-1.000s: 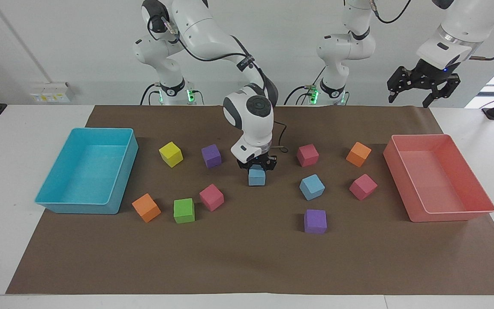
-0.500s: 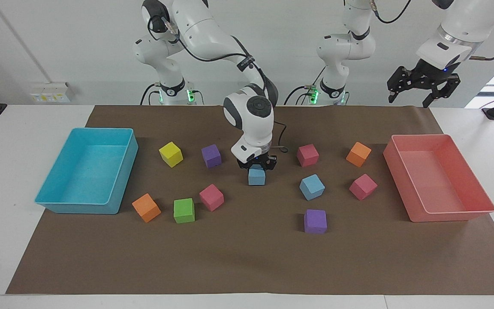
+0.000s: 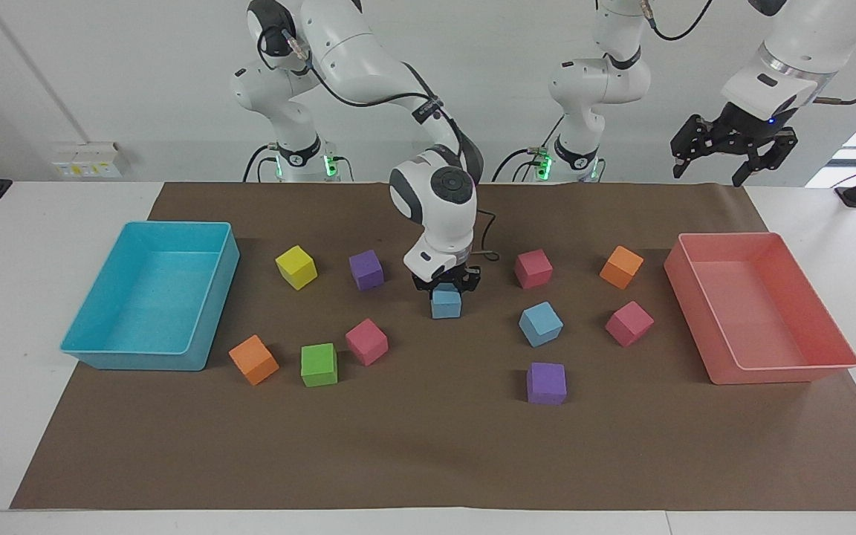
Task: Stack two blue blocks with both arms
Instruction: 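Carry the light-blue cube to the table center and set it down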
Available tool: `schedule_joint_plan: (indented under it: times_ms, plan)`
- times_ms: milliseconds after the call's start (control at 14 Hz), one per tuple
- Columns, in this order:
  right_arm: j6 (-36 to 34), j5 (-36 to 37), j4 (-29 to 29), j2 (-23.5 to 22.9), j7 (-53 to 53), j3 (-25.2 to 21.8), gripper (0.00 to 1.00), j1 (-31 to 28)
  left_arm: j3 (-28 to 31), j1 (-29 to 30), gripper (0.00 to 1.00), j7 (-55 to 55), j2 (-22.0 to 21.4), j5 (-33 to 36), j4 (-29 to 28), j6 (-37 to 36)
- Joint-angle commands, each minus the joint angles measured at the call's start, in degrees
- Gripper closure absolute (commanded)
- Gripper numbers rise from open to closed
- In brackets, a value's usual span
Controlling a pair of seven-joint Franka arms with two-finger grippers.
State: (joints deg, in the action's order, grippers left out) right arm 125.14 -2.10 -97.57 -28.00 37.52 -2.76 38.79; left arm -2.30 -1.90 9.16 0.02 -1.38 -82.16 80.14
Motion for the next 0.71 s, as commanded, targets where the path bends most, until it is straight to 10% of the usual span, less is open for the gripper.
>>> schedule_joint_plan:
  times_ms: [0, 143, 643]
  plan:
    - [1.25, -0.18, -1.75, 1.20, -1.49, -0.05, 0.23, 0.06, -0.51, 0.84, 0.00, 0.24, -1.60, 0.32, -1.78, -0.16]
    - [1.08, -0.18, -1.49, 1.20, -1.40, -0.05, 0.01, 0.06, -0.51, 0.76, 0.00, 0.16, -1.60, 0.32, -1.78, -0.16]
    - [0.29, 0.17, -0.96, 5.58, -0.43, -0.22, 0.00, -0.29, 2.20, -2.40, 0.00, -1.87, -1.60, 0.32, -1.78, 0.37]
